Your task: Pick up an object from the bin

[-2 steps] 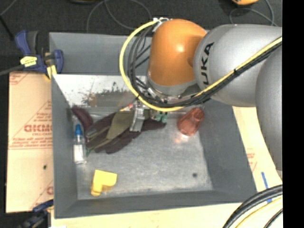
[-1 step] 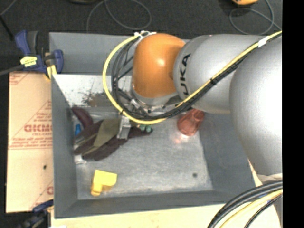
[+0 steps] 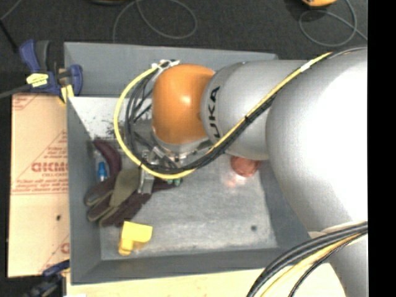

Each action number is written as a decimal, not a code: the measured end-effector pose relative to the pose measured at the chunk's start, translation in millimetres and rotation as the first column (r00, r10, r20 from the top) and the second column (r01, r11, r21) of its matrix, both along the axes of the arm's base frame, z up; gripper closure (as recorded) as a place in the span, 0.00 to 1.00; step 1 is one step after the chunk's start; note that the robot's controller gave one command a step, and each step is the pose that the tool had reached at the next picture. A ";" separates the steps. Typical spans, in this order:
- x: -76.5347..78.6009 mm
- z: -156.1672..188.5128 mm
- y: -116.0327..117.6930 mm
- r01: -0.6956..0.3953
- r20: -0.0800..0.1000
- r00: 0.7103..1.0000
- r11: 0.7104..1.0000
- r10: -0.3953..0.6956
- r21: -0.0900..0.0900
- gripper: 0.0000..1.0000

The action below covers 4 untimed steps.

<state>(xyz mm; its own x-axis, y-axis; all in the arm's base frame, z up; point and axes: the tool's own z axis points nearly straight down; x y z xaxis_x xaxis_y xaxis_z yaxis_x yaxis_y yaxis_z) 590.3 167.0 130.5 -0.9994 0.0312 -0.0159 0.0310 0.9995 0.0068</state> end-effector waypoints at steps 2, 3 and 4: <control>-10.4 -3.0 6.3 -0.090 0.002 0.996 0.996 0.090 -0.001 1.00; -0.5 -10.7 4.1 -0.060 0.004 0.998 0.998 0.060 0.000 1.00; -8.2 30.5 2.2 -0.068 0.010 0.998 0.998 0.068 0.000 0.00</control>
Offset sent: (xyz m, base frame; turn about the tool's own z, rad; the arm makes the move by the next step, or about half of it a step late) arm -0.0172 0.0060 0.0018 -0.0754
